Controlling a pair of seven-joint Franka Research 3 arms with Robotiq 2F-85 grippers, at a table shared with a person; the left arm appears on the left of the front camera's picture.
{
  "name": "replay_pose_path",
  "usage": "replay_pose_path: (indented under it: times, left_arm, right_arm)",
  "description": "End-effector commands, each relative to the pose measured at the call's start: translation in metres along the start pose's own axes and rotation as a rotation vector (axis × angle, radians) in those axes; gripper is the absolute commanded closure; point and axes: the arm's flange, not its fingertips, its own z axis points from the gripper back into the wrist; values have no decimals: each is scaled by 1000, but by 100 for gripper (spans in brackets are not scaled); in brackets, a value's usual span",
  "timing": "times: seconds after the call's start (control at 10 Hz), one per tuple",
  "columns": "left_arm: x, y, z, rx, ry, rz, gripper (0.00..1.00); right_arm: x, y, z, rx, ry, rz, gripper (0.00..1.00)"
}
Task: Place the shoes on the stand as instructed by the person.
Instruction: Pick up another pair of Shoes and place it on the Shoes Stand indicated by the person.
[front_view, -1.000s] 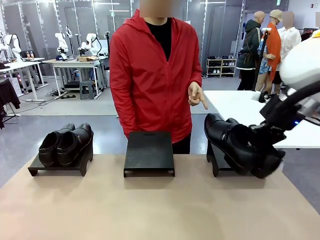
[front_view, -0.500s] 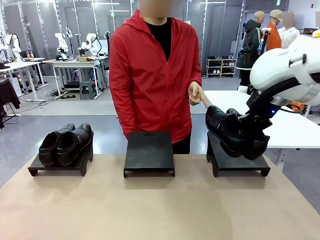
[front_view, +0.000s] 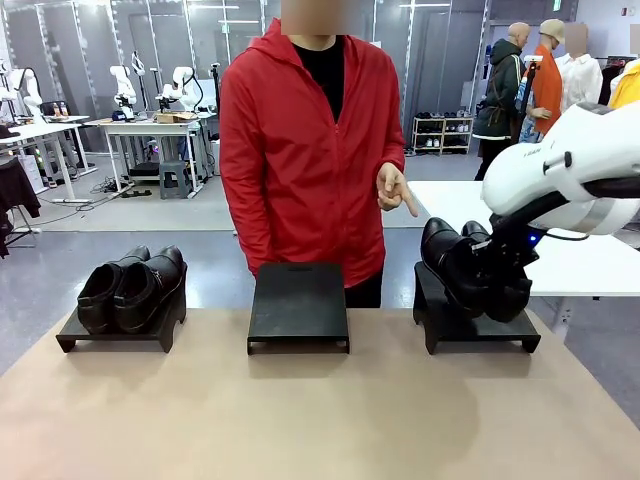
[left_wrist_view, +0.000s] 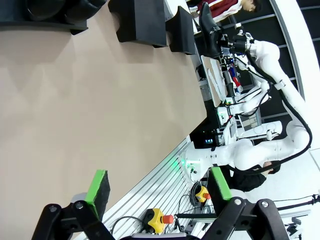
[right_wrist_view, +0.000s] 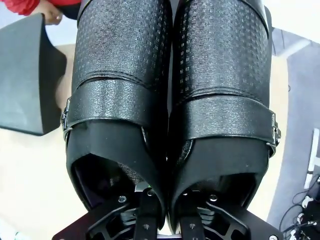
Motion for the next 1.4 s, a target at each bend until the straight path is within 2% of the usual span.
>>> replay_pose_path:
  times: [0.0, 0.8, 1.3]
  left_arm:
    - [-4, -1, 1, -6, 10, -17, 0]
    - [-4, -1, 1, -6, 10, -17, 0]
    - [-4, -1, 1, -6, 10, -17, 0]
  right_arm:
    - [15, 1, -10, -45, -51, -31, 91]
    - [30, -5, -45, -43, -118, -23, 91]
    - [35, -15, -60, -52, -97, -55, 91]
